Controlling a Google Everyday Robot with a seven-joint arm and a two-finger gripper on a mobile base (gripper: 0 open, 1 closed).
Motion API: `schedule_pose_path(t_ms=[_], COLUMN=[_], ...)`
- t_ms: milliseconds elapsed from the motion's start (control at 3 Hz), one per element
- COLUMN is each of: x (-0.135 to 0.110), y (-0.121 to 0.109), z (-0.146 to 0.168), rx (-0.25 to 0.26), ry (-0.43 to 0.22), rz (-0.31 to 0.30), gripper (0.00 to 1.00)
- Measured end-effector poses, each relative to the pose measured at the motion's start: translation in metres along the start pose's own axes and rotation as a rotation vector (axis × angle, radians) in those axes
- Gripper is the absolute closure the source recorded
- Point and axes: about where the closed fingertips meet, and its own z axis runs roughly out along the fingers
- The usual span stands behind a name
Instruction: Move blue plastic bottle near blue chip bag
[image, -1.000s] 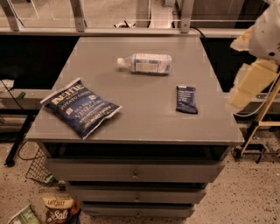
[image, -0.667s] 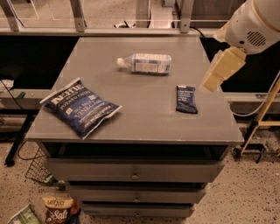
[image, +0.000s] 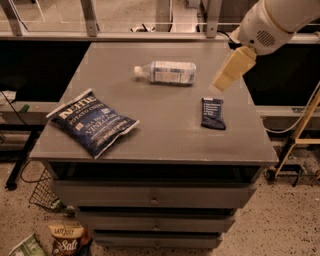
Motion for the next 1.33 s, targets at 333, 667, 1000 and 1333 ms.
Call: schedule_pose_path(t_ms=[333,667,1000,1333], x=[-0.026,-0.050,-0.065,-0.074], y=[-0.024,-0.043,-0.060,-0.074], z=[0.034,0.080,0.118,0.152], rx=[-0.014,-0.044,-0.050,-0.055], ry=[-0.023,-0.025,-0.028,-0.010], rz=[0.020,0.043,0.080,0.106], gripper=[0.00,0.00,0.00,0.00])
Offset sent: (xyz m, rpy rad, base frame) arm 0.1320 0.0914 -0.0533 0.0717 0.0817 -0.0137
